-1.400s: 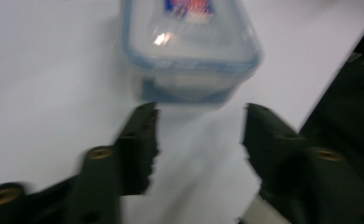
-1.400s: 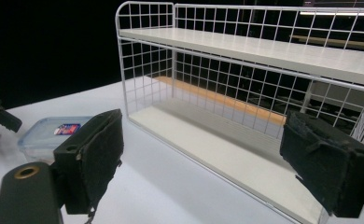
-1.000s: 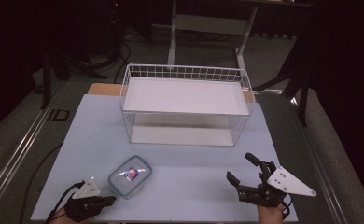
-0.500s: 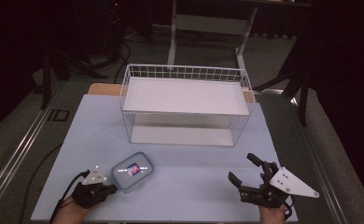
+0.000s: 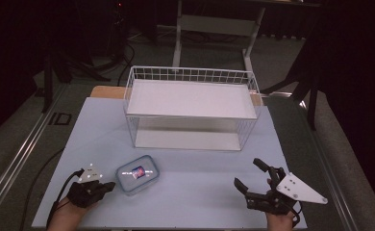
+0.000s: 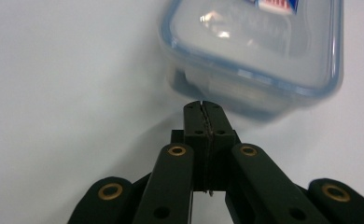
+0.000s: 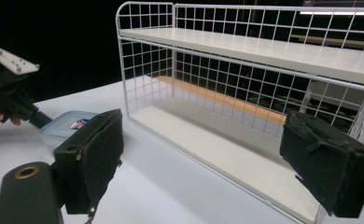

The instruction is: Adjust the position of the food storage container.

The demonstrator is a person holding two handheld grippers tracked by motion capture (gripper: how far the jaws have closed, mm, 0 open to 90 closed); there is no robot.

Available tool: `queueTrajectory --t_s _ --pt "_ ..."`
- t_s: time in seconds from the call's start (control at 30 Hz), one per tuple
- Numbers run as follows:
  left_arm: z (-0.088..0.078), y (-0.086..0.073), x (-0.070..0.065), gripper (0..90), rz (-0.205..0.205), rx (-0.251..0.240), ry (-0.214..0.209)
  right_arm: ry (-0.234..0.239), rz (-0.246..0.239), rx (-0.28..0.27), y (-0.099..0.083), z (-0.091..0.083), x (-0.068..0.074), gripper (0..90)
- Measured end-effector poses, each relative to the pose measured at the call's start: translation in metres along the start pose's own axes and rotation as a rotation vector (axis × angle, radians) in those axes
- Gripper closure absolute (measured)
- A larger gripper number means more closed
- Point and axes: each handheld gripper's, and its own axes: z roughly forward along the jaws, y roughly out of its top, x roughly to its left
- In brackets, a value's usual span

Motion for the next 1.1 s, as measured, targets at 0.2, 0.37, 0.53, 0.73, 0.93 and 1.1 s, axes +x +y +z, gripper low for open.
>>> queueTrajectory --t_s 0.2,0.37,0.53,0.73,0.93,1.1 --pt "0.017 0.015 -0.003 90.0 0.031 0.027 0.003 -0.003 -0.008 0.0 0.0 -0.001 0.002 13.6" --pt "0.028 0.027 -0.003 90.0 0.029 0.031 0.004 0.0 0.0 0.003 -0.001 -0.001 0.001 13.6" --pt "0.039 0.039 -0.002 90.0 0.025 0.033 0.018 0.002 0.004 0.002 -0.002 -0.001 0.001 13.6" --pt "0.053 0.053 -0.005 90.0 0.042 0.025 0.037 0.008 -0.004 0.008 -0.002 -0.001 0.003 13.6" --pt "0.067 0.066 -0.013 90.0 0.045 0.003 0.024 0.015 0.002 0.019 -0.003 0.001 0.003 13.6" --pt "0.067 0.069 -0.012 90.0 0.031 -0.022 0.027 0.009 -0.001 0.024 -0.003 0.001 0.003 13.7"
